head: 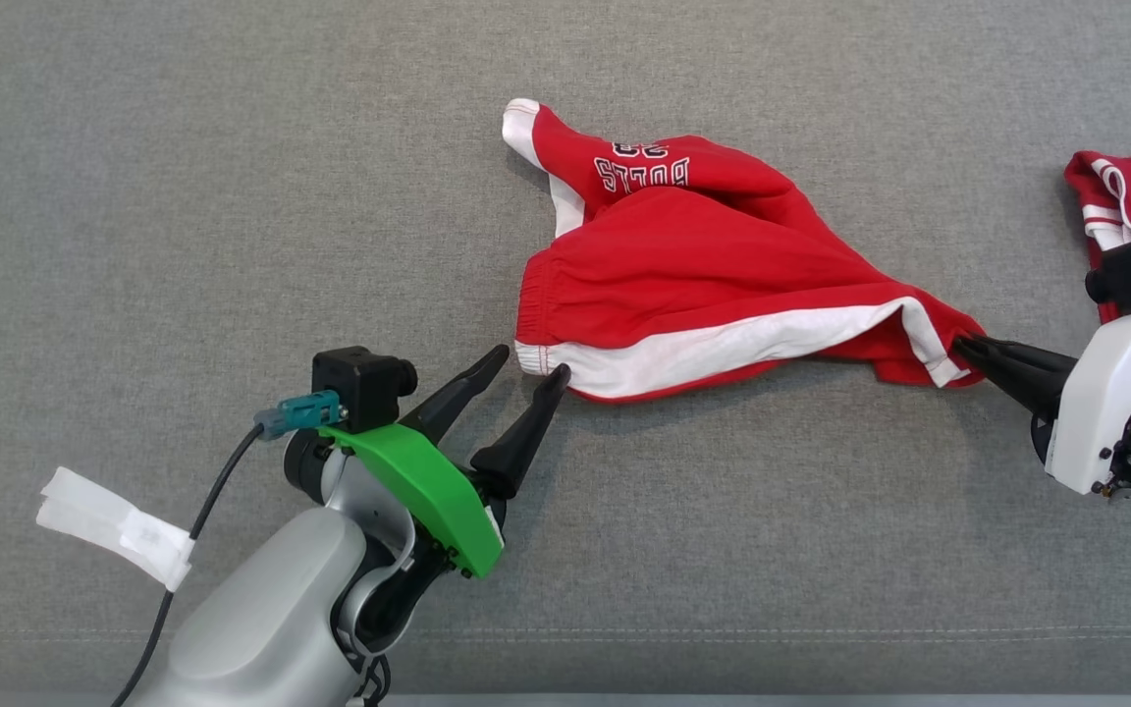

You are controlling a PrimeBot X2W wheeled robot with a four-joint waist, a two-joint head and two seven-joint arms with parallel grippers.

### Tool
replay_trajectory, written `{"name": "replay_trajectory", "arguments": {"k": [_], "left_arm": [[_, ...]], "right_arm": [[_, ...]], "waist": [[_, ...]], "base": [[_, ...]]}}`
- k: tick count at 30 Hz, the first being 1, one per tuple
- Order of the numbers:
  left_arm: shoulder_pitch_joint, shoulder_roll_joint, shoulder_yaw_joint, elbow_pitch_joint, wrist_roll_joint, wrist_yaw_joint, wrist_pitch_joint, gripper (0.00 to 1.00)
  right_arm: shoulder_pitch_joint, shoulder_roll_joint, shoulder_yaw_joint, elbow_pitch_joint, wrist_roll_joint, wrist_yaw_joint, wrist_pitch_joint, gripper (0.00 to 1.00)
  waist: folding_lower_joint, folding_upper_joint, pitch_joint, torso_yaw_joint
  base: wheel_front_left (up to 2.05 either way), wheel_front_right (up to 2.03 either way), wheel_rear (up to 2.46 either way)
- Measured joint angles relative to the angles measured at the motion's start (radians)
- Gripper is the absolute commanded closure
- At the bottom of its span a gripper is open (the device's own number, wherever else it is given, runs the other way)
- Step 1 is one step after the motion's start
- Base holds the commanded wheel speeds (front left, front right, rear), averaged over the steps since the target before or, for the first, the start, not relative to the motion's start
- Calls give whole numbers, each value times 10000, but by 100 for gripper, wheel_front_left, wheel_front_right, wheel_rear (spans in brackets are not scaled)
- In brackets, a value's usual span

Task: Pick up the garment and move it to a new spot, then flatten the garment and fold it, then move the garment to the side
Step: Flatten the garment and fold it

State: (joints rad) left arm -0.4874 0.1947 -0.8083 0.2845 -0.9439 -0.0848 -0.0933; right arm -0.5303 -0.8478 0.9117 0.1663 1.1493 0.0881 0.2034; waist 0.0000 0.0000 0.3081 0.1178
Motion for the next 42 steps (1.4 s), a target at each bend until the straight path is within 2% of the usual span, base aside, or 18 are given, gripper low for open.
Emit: {"name": "replay_trajectory", "arguments": {"k": [7,8,9,10,14,15,16,30,34,37,42], "left_arm": [[-3,-82,-61,54,-61,-33,61,0],[-3,-125,-71,52,-65,-33,61,3],[-3,-151,-73,52,-81,-33,73,46],[-4,-151,-73,52,-96,-33,109,59],[-5,-140,-69,63,-123,-33,132,62],[-6,-138,-71,61,-123,-35,132,75],[-7,-138,-71,61,-123,-38,134,100],[-12,-67,-136,-100,-199,-46,236,100],[-20,119,-222,-339,-226,-123,368,100],[-24,552,-19,-928,-293,-134,399,100],[-357,1841,802,-2380,-384,-161,533,100]], "right_arm": [[-12,79,58,71,-52,84,-2,100],[-12,82,59,81,-52,84,-2,100],[-12,86,59,84,-54,84,-2,100],[-12,86,59,92,-54,84,-2,100],[-12,92,65,150,-54,86,-4,100],[-12,96,73,163,-56,86,-6,100],[-12,102,82,173,-65,86,-6,100],[-14,311,240,238,-339,171,-219,100],[-29,437,-422,21,81,173,-940,100],[-233,460,-1106,-543,311,174,-1634,100],[-349,-10,-1641,-1524,470,203,-2295,100]], "waist": [[0,0,16,-224],[0,0,20,-241],[0,0,23,-258],[0,0,25,-275],[0,0,27,-339],[0,0,26,-352],[0,0,24,-364],[0,0,71,-523],[0,0,13,-546],[0,0,-108,-576],[0,0,-408,-656]], "base": [[0,0,0],[0,0,0],[0,0,0],[0,0,0],[0,0,0],[0,0,0],[0,0,0],[0,0,0],[0,0,0],[0,0,0],[0,0,0]]}}
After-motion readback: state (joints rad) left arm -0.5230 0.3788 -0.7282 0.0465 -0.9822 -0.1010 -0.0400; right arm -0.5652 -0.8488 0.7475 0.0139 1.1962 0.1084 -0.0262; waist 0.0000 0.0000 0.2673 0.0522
